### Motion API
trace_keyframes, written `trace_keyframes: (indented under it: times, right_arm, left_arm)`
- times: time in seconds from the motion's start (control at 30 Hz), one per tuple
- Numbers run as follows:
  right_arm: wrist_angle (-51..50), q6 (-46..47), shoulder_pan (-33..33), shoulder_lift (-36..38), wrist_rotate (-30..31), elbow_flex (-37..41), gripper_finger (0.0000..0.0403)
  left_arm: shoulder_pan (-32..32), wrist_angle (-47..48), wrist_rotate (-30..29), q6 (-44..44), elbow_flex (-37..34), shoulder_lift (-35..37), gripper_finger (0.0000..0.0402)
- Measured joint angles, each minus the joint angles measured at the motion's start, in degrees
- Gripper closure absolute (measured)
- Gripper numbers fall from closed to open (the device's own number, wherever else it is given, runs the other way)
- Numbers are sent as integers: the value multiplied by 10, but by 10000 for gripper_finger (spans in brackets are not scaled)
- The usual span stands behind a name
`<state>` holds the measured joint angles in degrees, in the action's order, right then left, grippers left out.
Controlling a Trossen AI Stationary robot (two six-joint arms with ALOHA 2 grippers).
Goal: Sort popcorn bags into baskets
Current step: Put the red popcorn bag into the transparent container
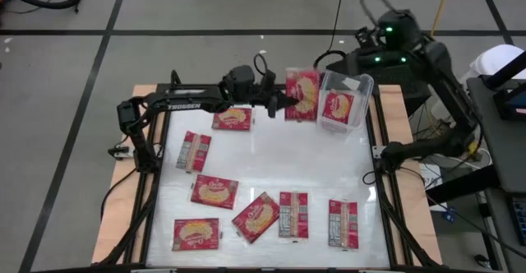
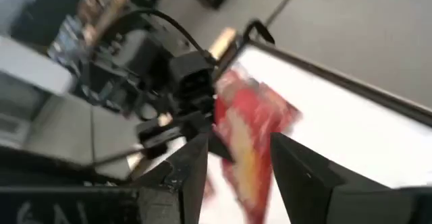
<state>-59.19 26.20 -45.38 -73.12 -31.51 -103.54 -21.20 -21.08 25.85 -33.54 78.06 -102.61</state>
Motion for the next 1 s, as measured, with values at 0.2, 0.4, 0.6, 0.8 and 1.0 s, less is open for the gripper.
trace_keyframes:
  times: [0.2,0.4,0.6,0.8,1.0]
  right_arm:
    - [-39,-37,39,-45,-3,-11,242]
    - [-82,-97,72,-91,-19,-11,221]
    - [-84,-138,79,-110,-6,-11,278]
    - [-65,-181,80,-88,27,-11,294]
    - [-65,-224,71,-76,78,-11,212]
  left_arm:
    - [19,10,8,1,0,-10,376]
    - [27,18,-3,31,0,-10,376]
    - [22,35,-2,30,-1,-11,376]
    - [20,54,-3,46,0,-10,376]
    - [20,62,-2,72,0,-10,376]
